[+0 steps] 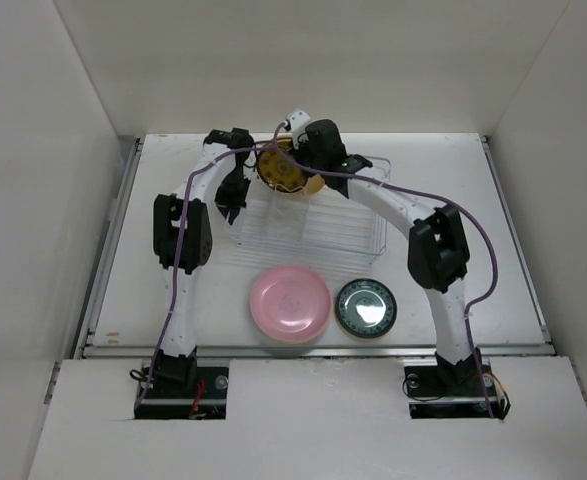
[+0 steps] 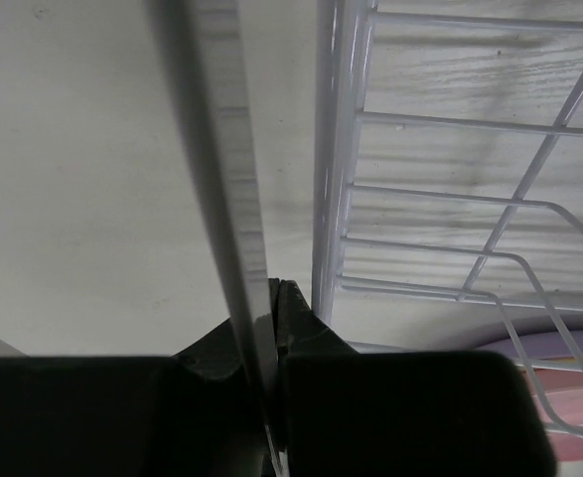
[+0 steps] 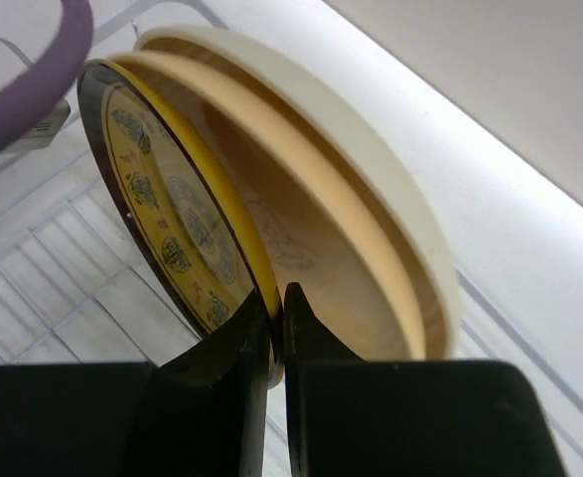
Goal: Unload the plates from the dish rack
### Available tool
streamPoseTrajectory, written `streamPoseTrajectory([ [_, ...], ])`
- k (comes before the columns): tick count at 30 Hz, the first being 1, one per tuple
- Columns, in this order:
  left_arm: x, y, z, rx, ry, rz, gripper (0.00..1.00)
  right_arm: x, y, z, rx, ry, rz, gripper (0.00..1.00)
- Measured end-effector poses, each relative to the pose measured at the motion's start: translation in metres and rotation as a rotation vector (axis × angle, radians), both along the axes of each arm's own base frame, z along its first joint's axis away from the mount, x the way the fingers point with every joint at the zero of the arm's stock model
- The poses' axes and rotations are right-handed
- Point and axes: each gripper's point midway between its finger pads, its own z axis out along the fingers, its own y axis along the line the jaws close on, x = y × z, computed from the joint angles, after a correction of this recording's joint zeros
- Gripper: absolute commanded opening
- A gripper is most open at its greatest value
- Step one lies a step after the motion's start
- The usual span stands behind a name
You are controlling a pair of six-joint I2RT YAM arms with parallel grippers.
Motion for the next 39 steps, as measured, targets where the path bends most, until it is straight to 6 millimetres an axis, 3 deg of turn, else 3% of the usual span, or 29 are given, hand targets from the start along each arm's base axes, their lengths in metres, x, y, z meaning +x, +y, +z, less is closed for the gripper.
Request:
streamPoseTrajectory([
  [9,-0.003,-0.002,0.0,0.0,0.011,0.007,0.0,-0.028,-0.033,0.055,-0.043,-0.085,-0.057,0.0],
  [16,-0.003,0.0,0.0,-0.008,0.012,0.053,0.0,-0.061,-0.045,0.066,0.016,-0.016,-0.103,0.0],
  [19,-0.003,0.0,0.0,-0.013,0.013,0.065,0.0,-0.089,-0.059,0.068,0.124,0.101,-0.129,0.0],
  [25,-0.003,0.0,0.0,-0.014,0.013,0.072,0.0,-0.172,-0.132,0.081,0.391,0.312,-0.22,0.0],
  [28,-0.004,0.0,0.0,-0.013,0.014,0.083,0.0,-0.234,-0.152,0.055,0.487,0.477,-0.248,0.0],
  [33,-0.005,0.001,0.0,-0.019,0.014,0.103,0.0,-0.336,-0.173,-0.02,0.572,0.812,-0.348,0.0],
  [36,-0.005,0.001,0.0,-0.024,0.013,0.119,0.0,-0.374,-0.182,-0.054,0.613,0.948,-0.439,0.0],
  [39,-0.005,0.001,0.0,-0.026,0.014,0.135,0.0,-0.392,-0.188,-0.072,0.645,1.013,-0.532,0.0],
])
